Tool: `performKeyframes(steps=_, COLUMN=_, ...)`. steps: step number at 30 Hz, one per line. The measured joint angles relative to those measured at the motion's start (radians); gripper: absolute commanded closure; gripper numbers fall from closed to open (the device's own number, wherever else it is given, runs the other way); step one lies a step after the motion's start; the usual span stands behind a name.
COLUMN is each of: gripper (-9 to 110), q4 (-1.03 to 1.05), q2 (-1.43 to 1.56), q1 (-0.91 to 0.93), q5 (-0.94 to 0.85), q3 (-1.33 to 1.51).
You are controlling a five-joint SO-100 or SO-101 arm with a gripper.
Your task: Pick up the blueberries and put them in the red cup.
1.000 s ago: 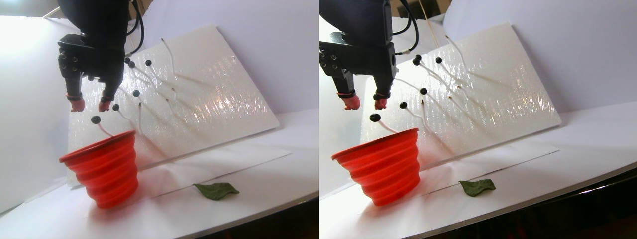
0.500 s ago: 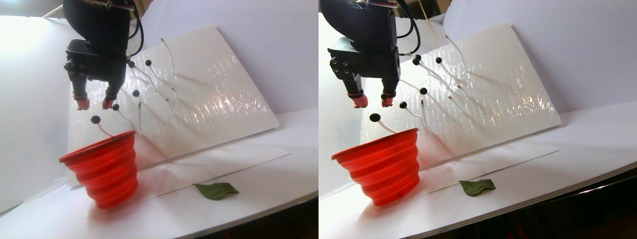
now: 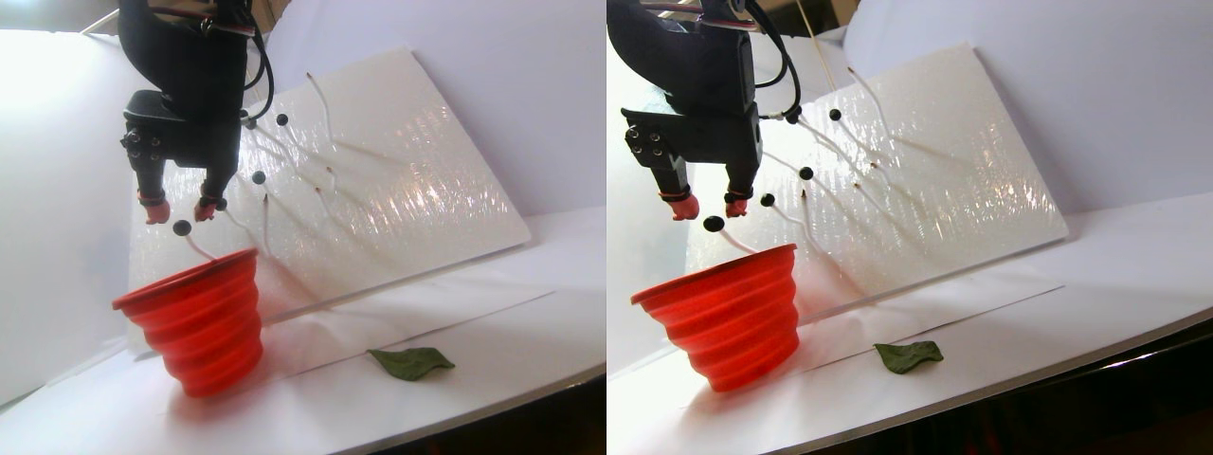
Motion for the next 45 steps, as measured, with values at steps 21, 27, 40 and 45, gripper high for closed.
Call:
performKeyframes(steps=21, gripper=84, q4=-0.043, q2=-0.071, q1=0.0, q5=0.02, q3=-0.04)
performKeyframes(steps=27, gripper=85, q4=-0.044, q2=-0.071, q1=0.0, q5=0.037, q3=-0.049)
performKeyframes(steps=40, gripper=85, q4=-0.044, q2=-0.101, q1=-0.002, q5=0.058, q3=-0.049)
performKeyframes(steps=45, gripper=87, q4=-0.044, q2=-0.101, q1=-0.002, q5=0.06, q3=-0.049)
